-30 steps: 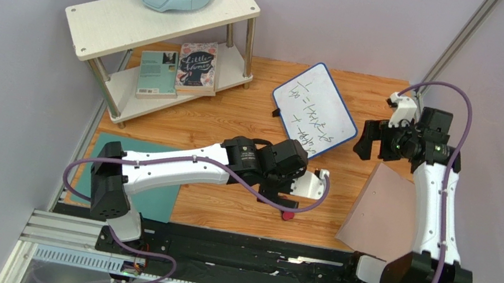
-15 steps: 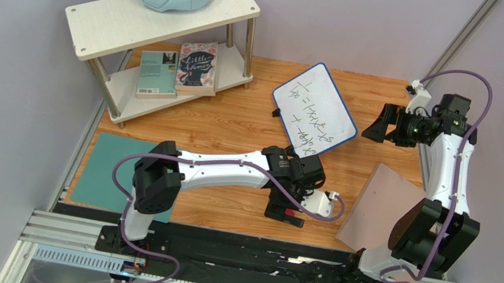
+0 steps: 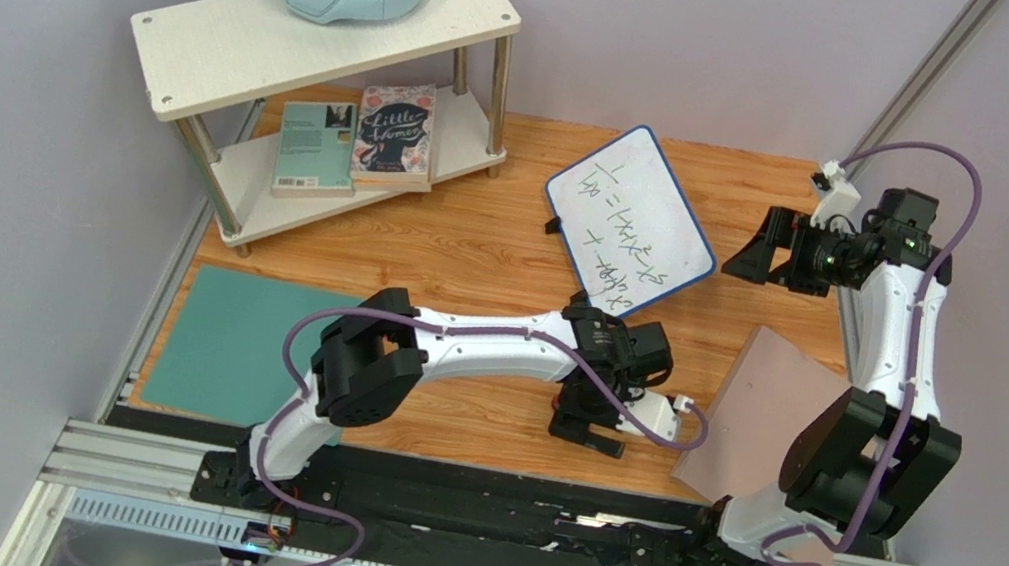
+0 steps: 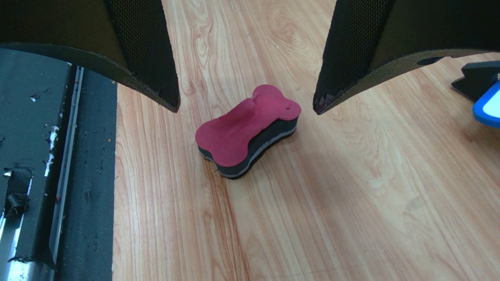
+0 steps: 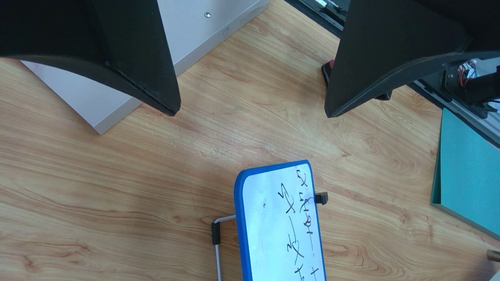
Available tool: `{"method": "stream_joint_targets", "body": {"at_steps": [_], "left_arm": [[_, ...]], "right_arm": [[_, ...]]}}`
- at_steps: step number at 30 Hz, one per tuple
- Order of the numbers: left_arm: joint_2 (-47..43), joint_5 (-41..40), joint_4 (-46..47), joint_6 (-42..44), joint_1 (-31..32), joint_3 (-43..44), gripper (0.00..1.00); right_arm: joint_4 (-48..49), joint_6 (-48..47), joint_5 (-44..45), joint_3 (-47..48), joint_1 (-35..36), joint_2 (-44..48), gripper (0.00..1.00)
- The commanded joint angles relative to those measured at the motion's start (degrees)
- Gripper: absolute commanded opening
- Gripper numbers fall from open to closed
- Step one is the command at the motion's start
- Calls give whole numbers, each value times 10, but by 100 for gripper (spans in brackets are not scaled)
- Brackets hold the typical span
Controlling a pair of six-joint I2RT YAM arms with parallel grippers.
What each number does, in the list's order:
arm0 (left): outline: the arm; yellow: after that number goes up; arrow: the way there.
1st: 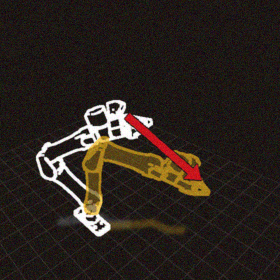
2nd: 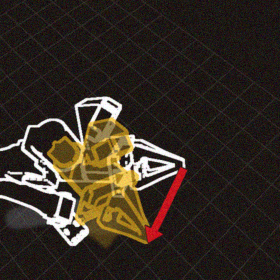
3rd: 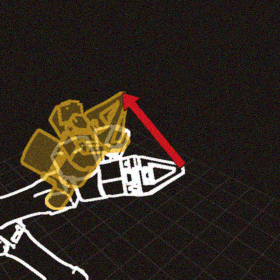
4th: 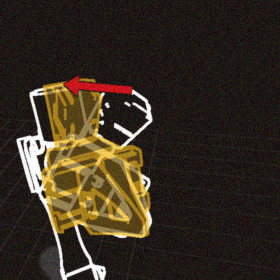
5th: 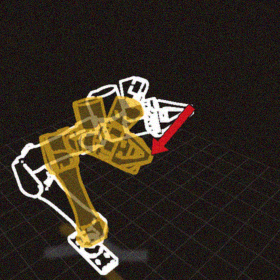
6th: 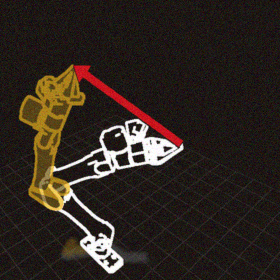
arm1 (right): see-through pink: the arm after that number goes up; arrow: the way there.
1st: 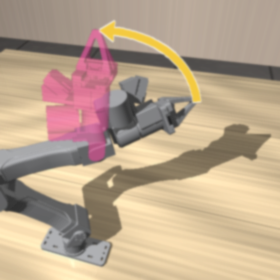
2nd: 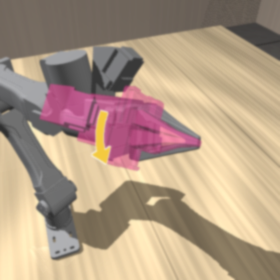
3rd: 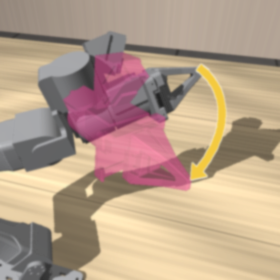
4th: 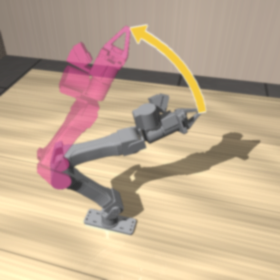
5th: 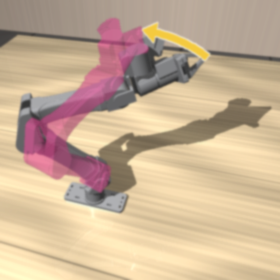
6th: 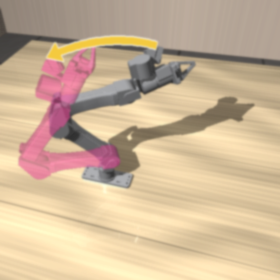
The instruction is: Erase the whiteboard
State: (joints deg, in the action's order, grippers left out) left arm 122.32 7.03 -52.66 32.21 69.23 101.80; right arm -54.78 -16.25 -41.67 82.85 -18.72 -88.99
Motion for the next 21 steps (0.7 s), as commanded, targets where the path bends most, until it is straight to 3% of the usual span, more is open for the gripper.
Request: {"method": "stream_joint_targets", "body": {"at_steps": [1,21], "left_arm": [[20,-1,-9,15,0,29,87],[71,-117,42,1,-20,30,88]], "right_arm": [[12,11,-8,0,1,-2,100],[14,15,-3,-16,-3,9,100]]}}
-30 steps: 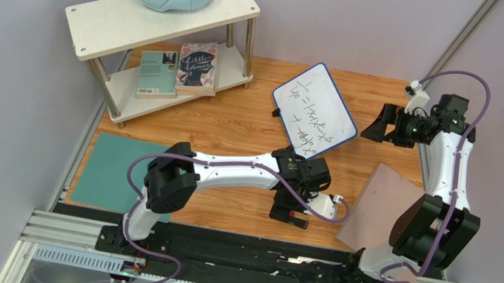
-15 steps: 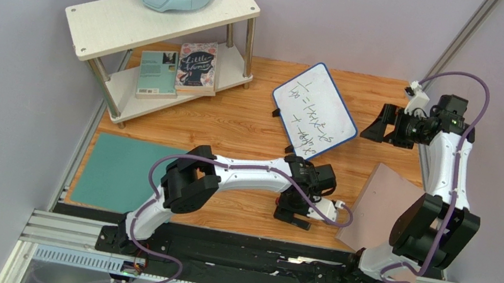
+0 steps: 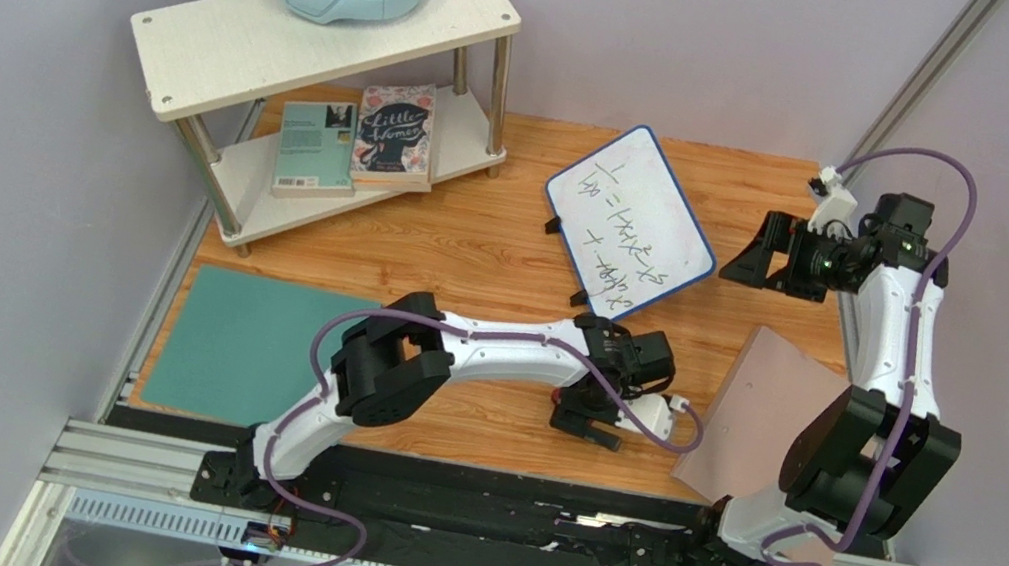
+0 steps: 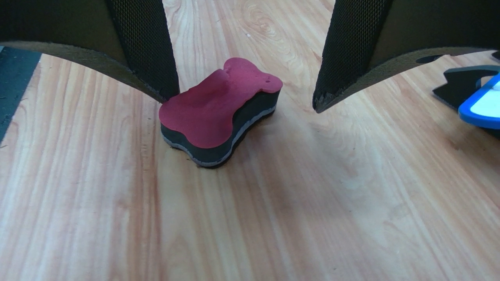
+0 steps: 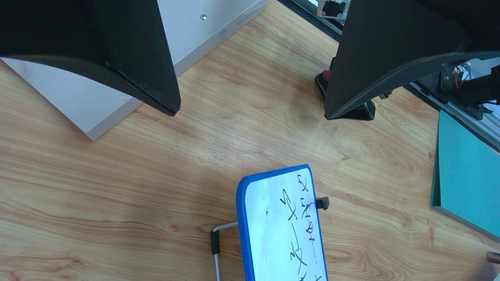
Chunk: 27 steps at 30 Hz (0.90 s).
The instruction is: Erase the whiteboard
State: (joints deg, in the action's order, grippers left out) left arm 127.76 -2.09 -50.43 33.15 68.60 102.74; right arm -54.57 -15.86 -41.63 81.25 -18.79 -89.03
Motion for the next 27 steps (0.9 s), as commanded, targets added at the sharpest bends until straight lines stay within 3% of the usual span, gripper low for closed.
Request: {"method": "stream_joint_targets", "body": {"at_steps": [1,4,11,22,27], "left_arm": [[14,-27,25,-19,-17,24,88],[4,-6,36,-33,-29,40,85],[13,16,28,-26,-34,64,60],[13,16,26,-29,-39,43,67],[27,30,18,-21,-43,51,65]], "right_arm": [[11,13,-4,0,-3,10,100],[11,12,-2,-4,-5,14,100],[10,4,8,-6,-8,16,100],[10,8,-1,-1,-13,6,100],[10,8,0,-1,-13,4,100]]}}
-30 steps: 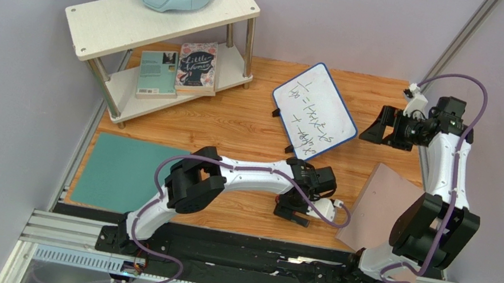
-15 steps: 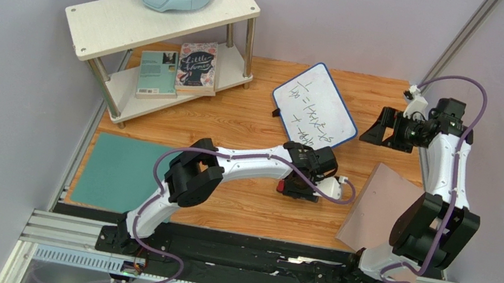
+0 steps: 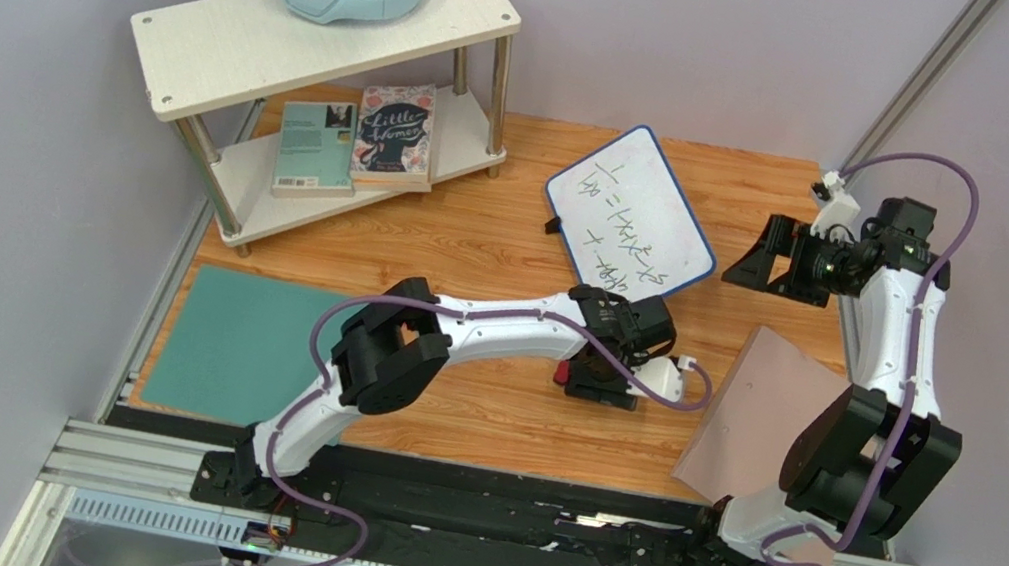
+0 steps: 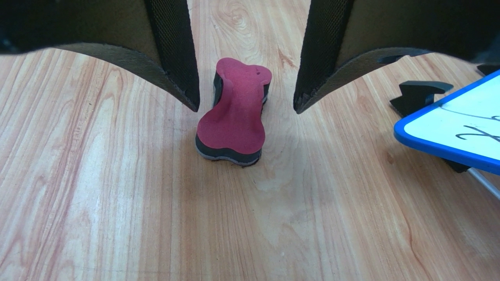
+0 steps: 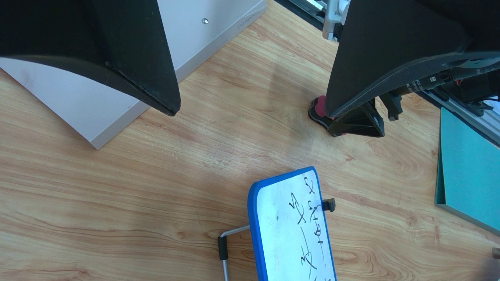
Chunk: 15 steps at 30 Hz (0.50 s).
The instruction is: Erase the whiteboard
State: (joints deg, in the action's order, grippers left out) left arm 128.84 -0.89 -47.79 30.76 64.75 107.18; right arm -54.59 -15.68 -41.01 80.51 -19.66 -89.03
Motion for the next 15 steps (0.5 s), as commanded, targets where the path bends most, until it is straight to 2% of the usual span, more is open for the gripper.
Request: {"method": "stream_joint_targets", "body": {"at_steps": [1,9,13,15], "left_arm": [[19,23,-19,4,-5,16,64],[40,31,-49,7,-11,35,56],[35,20,-46,1,-11,32,47],[29,18,-42,-3,-11,30,37]], "right_arm": [[11,7,-6,6,-6,4,100],[24,28,1,11,-7,-8,100],[22,37,8,22,-7,-22,100],[20,37,10,25,-7,-25,100]]}}
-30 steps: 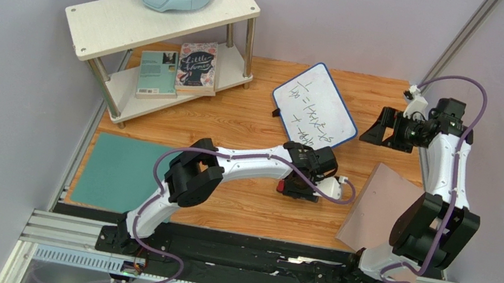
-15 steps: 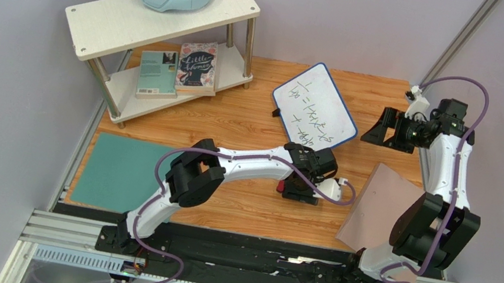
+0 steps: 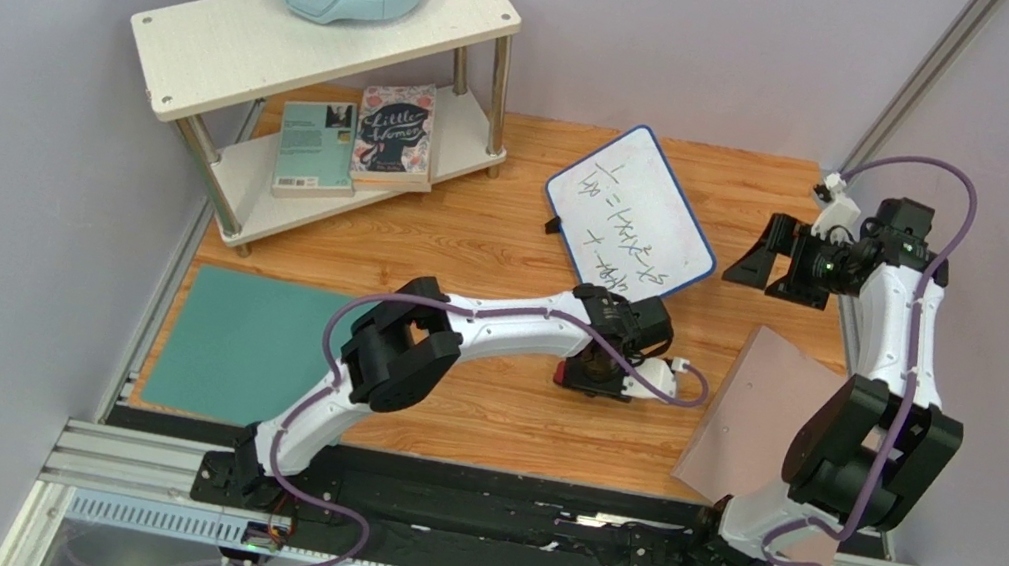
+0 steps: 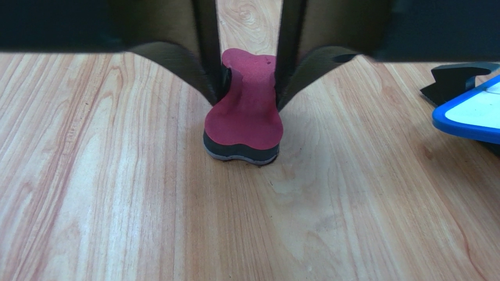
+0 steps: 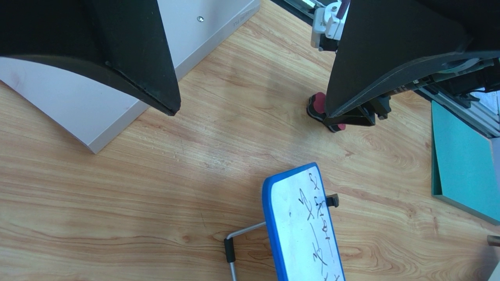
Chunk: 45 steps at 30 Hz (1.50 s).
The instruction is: Erase the whiteboard
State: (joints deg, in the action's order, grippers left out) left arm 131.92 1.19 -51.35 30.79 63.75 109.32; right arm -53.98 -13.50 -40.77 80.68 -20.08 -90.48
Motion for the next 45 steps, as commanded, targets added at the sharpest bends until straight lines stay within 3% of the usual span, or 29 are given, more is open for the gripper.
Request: {"method": "stream_joint_targets", "body": {"at_steps": [1,4,6,17,23,33,39,42,43,45], "left_arm": [[-3,-7,-5,-4,-1,8,33],[-8,-11,-2,-6,-1,10,20],[-10,-36,3,-13,-3,12,0],[-145,-33,101,-103,-63,-67,0],[-212,-15,159,-164,-126,-89,0],[-198,2,209,-269,-188,-28,0],[-170,21,230,-301,-208,-9,0],[-158,10,254,-321,-214,-5,0],[-151,7,260,-327,-216,-3,0],[-145,5,280,-347,-222,0,0]], "right_arm": [[15,15,10,22,-3,-10,100],[19,15,5,20,-3,-8,100],[21,15,1,22,-2,-8,100],[45,21,-102,50,1,-21,97],[49,33,-101,98,19,-96,94],[-13,19,-91,250,85,-251,86],[-15,24,-98,290,103,-304,74],[-14,25,-92,295,110,-317,61],[-12,25,-92,295,111,-319,50],[-10,20,-90,294,113,-322,42]]}}
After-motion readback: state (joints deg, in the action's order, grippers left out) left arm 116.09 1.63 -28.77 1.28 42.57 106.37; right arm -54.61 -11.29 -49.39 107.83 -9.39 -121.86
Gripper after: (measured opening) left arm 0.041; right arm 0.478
